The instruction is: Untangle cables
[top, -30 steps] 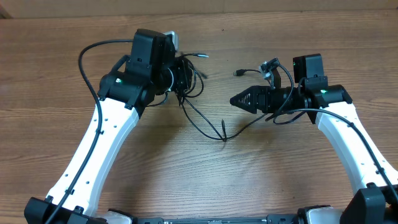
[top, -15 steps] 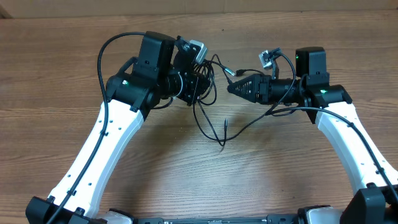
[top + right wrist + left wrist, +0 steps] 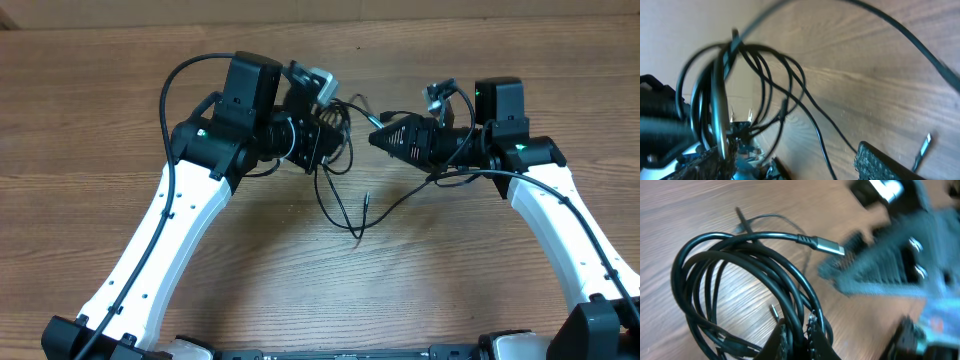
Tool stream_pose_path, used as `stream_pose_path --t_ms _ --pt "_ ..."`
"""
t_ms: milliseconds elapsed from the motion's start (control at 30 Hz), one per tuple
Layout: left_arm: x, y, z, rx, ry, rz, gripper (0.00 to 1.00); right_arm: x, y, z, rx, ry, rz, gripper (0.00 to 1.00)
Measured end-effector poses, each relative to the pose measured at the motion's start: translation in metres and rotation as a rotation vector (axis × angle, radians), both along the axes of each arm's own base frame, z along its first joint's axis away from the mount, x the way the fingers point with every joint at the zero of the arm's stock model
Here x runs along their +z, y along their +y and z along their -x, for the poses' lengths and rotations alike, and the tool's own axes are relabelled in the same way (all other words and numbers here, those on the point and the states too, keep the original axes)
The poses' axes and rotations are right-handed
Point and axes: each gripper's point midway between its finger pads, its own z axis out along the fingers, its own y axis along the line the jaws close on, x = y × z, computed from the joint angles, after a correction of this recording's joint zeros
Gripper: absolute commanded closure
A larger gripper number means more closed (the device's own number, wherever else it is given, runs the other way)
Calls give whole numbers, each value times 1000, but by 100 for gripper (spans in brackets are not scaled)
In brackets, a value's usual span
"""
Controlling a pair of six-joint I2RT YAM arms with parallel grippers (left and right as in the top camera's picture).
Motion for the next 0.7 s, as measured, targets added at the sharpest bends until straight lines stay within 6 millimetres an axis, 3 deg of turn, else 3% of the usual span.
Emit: stream_pose_path --t_ms 100,200,400,700 --pt "-8 16 -13 252 130 4 95 -7 -3 5 -16 52 20 25" --pt "-21 38 -19 575 303 28 87 -18 -8 10 -43 107 63 25" --pt "-31 64 -24 1091 565 204 93 -32 -14 24 -59 204 109 25" --pt "-36 79 -24 1553 808 474 95 -37 -8 52 54 235 123 25"
